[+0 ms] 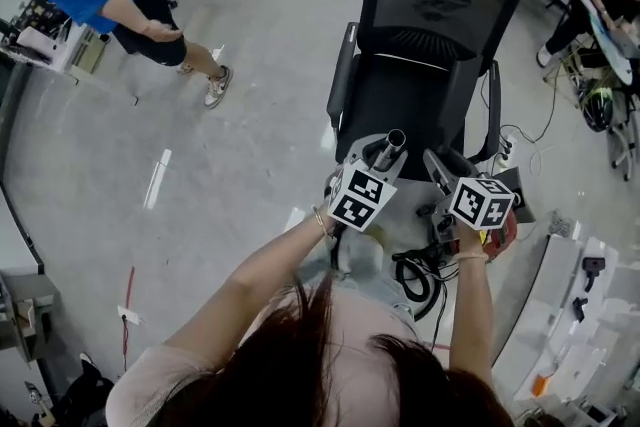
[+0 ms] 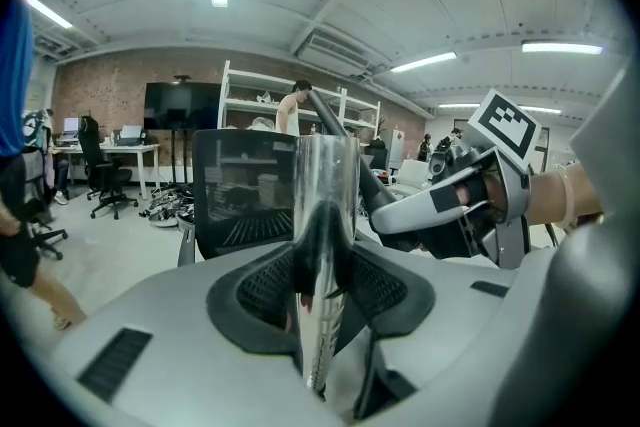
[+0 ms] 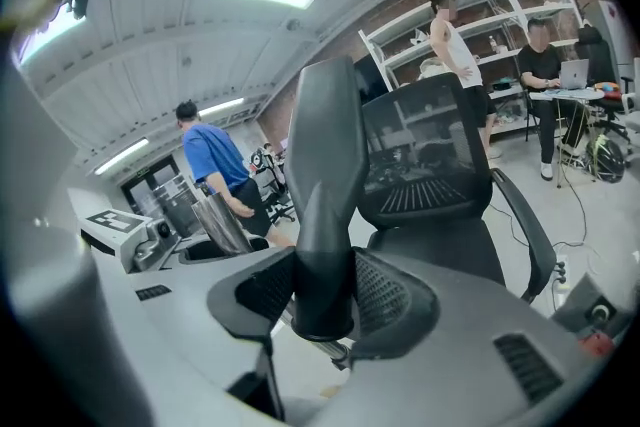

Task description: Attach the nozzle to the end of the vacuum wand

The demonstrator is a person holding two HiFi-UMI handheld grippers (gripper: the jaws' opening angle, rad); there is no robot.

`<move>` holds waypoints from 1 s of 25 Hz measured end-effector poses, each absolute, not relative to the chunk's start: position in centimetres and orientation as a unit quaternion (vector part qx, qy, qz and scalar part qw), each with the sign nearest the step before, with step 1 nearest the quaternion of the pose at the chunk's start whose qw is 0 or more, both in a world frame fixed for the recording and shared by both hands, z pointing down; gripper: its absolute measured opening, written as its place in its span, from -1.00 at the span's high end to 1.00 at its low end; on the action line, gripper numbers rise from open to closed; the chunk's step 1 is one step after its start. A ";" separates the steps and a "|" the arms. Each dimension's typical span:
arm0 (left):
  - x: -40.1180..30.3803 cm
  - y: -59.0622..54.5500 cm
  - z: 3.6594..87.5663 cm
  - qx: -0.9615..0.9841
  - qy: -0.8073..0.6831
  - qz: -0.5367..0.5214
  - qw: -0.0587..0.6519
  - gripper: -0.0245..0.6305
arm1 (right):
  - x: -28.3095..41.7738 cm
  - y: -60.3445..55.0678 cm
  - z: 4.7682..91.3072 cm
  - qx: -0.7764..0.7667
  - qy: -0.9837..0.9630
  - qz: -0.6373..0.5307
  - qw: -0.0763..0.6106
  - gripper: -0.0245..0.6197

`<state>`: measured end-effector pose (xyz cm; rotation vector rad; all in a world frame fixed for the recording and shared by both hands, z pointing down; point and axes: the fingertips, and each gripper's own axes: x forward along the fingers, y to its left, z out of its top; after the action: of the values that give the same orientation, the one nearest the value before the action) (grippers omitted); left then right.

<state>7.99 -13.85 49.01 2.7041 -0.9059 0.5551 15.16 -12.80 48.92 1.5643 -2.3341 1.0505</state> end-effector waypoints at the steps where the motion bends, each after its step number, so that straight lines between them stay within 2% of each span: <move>1: 7.9 -13.6 49.0 0.925 -0.307 0.191 0.118 0.45 | 15.0 -12.6 48.5 0.521 -0.777 0.346 0.069 0.37; 25: 8.1 -11.8 48.0 0.933 -0.282 0.192 0.111 0.45 | 11.6 -13.4 39.8 0.523 -0.801 0.291 0.012 0.37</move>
<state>8.10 -11.76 48.04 2.7410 -0.8284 0.5628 11.56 -13.42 39.77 1.6314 -2.4966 0.9076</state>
